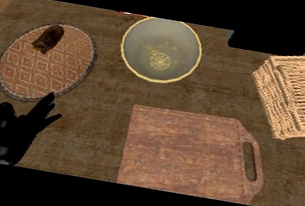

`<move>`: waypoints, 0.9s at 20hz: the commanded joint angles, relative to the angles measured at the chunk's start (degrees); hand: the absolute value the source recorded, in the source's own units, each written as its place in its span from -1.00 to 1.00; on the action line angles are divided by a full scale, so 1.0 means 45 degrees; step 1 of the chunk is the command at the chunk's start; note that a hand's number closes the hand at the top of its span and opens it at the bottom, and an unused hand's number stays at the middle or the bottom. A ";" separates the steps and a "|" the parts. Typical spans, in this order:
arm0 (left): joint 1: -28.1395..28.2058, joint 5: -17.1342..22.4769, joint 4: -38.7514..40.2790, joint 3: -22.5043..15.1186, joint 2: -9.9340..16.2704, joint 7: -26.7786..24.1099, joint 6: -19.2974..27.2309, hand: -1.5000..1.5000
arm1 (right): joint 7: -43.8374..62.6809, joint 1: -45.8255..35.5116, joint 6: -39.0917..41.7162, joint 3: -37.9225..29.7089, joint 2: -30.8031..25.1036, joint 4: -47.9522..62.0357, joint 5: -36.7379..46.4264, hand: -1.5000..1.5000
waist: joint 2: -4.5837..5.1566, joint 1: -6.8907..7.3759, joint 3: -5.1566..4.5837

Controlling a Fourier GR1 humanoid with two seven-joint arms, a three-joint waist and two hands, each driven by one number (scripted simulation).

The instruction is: Pick the pear from the cutting board and place it in the basket

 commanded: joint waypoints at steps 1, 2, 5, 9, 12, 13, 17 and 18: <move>-0.0227 -0.0485 0.1515 -0.0140 -0.0290 0.0090 0.0223 0.00 | -0.0188 -0.0400 0.0020 -0.0522 0.0412 0.1620 -0.0778 1.00 | 0.0084 -0.0165 -0.0097; 0.0103 -0.0317 0.1160 -0.0035 -0.0129 0.0084 0.0014 0.00 | -0.0663 -0.0703 0.0418 -0.0907 -0.0131 0.2613 -0.1020 1.00 | 0.0089 -0.0075 -0.0092; -0.0568 -0.0273 0.1685 0.0066 -0.0473 0.0211 0.0102 0.00 | -0.2150 -0.0699 0.0080 -0.0752 -0.0049 0.3941 -0.0523 1.00 | 0.0112 -0.0090 -0.0091; -0.0376 -0.0363 0.0418 -0.0131 -0.0385 0.1217 0.0132 0.00 | -0.3382 -0.1126 -0.0755 -0.0329 0.0423 0.5501 0.0139 1.00 | 0.0094 -0.0007 -0.0084; -0.0188 -0.0281 0.1361 0.0239 -0.0166 0.0260 -0.0418 0.00 | -0.4288 -0.1510 -0.0982 -0.0193 0.0353 0.6674 0.0473 1.00 | 0.0126 0.0037 -0.0088; 0.0598 -0.0597 0.0759 -0.0311 -0.0606 -0.0207 -0.0085 0.00 | -0.3443 -0.0521 -0.1879 0.0284 -0.0647 0.5789 0.1977 1.00 | 0.0151 0.0061 -0.0096; -0.0045 -0.0397 0.0983 0.0056 -0.0407 0.0441 -0.0218 0.00 | -0.4543 -0.0530 -0.1754 0.0578 -0.1022 0.6576 0.2383 1.00 | 0.0093 -0.0093 -0.0091; -0.0091 -0.0277 0.1212 0.0326 -0.0147 0.0284 -0.0445 0.00 | -0.5717 -0.0236 -0.1644 0.0496 -0.1257 0.7353 0.2475 1.00 | 0.0142 -0.0030 -0.0081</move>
